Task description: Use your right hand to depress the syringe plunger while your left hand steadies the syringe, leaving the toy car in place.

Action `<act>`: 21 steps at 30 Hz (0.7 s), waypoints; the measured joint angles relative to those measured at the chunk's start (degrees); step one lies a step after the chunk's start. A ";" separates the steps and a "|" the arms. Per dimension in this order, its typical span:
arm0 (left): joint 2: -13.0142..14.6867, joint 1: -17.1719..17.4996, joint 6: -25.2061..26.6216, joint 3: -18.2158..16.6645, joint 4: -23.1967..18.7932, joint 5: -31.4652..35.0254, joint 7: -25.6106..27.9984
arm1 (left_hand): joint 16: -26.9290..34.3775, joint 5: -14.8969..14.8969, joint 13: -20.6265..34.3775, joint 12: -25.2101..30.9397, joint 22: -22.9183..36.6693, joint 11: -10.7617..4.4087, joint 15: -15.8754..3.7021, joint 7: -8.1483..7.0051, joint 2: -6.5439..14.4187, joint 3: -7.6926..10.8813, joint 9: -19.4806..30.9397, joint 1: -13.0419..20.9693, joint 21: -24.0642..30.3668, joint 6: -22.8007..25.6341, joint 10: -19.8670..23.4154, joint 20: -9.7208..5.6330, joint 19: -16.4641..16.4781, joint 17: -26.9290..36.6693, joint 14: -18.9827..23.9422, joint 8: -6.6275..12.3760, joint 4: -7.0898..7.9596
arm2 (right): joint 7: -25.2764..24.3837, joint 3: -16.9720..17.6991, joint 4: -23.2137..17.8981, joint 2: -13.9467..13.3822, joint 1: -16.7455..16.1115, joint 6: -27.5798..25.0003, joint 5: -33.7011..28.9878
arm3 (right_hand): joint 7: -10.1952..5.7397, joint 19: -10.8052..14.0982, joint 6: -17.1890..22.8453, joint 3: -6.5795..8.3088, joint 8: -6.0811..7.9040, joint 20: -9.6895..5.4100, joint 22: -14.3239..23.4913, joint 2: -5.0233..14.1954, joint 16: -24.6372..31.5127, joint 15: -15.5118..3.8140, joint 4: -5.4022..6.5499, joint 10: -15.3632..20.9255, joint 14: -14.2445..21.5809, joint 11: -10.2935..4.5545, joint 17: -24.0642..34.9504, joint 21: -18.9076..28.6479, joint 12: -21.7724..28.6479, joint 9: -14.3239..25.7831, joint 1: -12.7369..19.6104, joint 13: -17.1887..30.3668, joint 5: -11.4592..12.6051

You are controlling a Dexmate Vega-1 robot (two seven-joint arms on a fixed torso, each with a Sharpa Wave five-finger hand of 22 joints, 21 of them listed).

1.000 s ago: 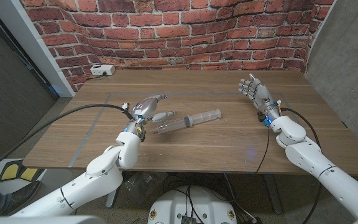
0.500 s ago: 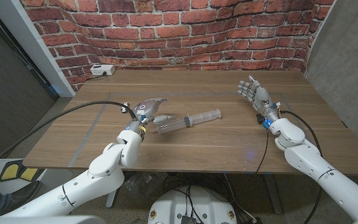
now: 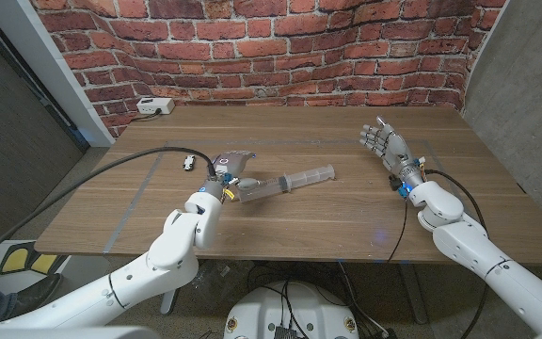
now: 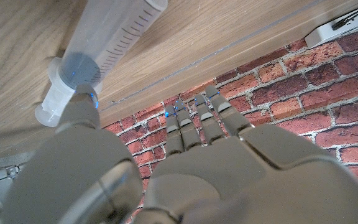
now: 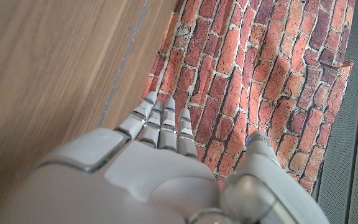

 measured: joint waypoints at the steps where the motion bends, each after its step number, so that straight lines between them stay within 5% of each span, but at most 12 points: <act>1: -0.12 -0.02 0.30 0.11 0.04 1.18 -0.53 | 0.00 0.00 0.00 0.00 0.00 -0.04 -0.09 0.00 0.00 -0.01 0.00 0.00 0.00 0.00 0.05 0.21 0.21 0.00 0.18 0.00 0.01 | 0.00 0.03 -0.07 -0.05 -0.11 0.00 0.02 | -0.22 0.00 0.22 0.00 0.00 0.00 0.00 0.00 0.00 0.00 0.00 0.00 0.00 0.00 0.00 0.00 0.00 0.00 0.00 0.00 0.00; 21: -4.14 -0.35 -0.82 2.06 2.56 13.08 -7.87 | 0.00 0.42 0.29 0.00 0.29 -1.77 -0.12 -1.47 0.17 -0.41 0.00 3.77 0.44 -0.38 1.36 0.39 1.01 0.00 1.59 -0.22 -0.07 | 1.35 0.34 -0.10 -0.72 -0.11 0.13 0.70 | -0.19 0.71 0.42 0.00 0.00 0.10 0.00 0.00 0.00 0.00 0.00 0.31 0.00 -0.31 0.00 0.00 0.00 0.00 0.00 0.00 0.00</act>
